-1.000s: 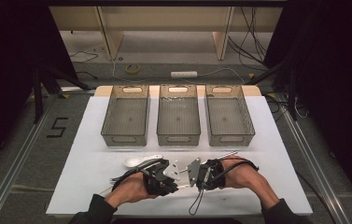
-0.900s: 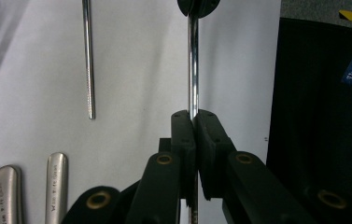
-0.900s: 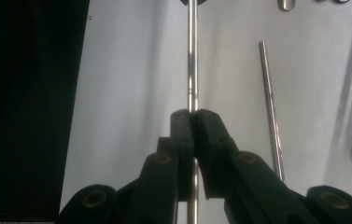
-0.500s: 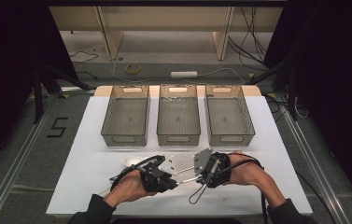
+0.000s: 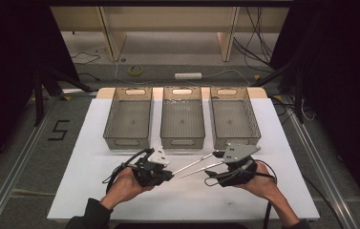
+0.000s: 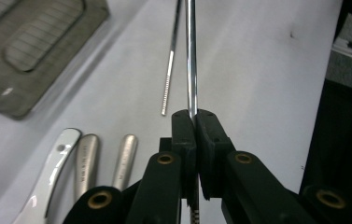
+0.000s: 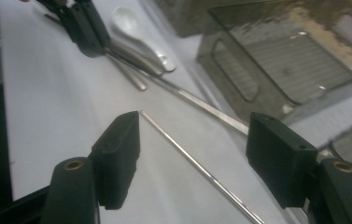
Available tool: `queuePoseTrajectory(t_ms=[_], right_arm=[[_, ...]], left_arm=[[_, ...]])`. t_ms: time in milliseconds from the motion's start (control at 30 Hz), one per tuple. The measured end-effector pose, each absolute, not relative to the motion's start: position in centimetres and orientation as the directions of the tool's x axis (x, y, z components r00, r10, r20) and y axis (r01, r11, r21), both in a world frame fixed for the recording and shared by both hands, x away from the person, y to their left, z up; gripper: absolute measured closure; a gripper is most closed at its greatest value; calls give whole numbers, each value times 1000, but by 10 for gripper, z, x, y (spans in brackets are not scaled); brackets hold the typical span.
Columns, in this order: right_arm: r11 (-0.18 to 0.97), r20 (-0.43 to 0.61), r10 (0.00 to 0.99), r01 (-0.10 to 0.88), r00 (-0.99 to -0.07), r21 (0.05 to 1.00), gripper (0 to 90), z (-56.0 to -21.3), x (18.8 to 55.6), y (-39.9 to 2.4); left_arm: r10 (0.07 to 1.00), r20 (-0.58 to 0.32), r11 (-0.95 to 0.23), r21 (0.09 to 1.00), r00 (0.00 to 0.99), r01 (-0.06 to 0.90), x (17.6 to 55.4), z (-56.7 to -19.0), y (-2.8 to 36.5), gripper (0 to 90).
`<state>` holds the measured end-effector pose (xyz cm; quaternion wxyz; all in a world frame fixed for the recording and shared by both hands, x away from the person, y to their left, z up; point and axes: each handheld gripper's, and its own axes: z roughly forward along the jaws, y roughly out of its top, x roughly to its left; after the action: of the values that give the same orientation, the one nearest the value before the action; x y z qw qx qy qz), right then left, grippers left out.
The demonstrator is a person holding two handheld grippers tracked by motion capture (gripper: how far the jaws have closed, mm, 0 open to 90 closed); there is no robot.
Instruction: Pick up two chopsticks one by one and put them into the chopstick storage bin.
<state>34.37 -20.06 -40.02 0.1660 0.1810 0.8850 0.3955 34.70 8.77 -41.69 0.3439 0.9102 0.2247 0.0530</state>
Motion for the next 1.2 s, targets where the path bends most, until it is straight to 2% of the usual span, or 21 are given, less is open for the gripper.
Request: queuePoseTrajectory(t_ms=[133, 167, 200, 267, 433, 800, 1200], right_arm=[[540, -84, 524, 255, -847, 802, 344, -408, 344, -211], [475, -23, 562, 299, -827, 828, 339, -411, 344, -218], [475, -23, 562, 299, -827, 828, 339, -411, 344, -218], [383, 55, 607, 352, -793, 854, 322, -417, 343, -226], [289, 120, 651, 390, -750, 874, 299, -422, 338, -236], [247, 157, 675, 422, -721, 872, 270, -431, 328, -239], [255, 145, 680, 417, -719, 872, 261, -433, 325, -235]], left_arm=[[487, -57, -626, 673, 871, 394, 351, -409, 97, 864], [499, -55, -617, 679, 865, 399, 352, -408, 100, 864], [511, -59, -601, 689, 857, 406, 353, -406, 102, 864], [533, -62, -574, 707, 844, 414, 355, -404, 106, 864], [572, -72, -524, 735, 817, 431, 359, -399, 117, 863], [628, -94, -464, 752, 772, 469, 374, -392, 134, 864], [758, -92, -338, 791, 646, 510, 406, -378, 170, 864]])
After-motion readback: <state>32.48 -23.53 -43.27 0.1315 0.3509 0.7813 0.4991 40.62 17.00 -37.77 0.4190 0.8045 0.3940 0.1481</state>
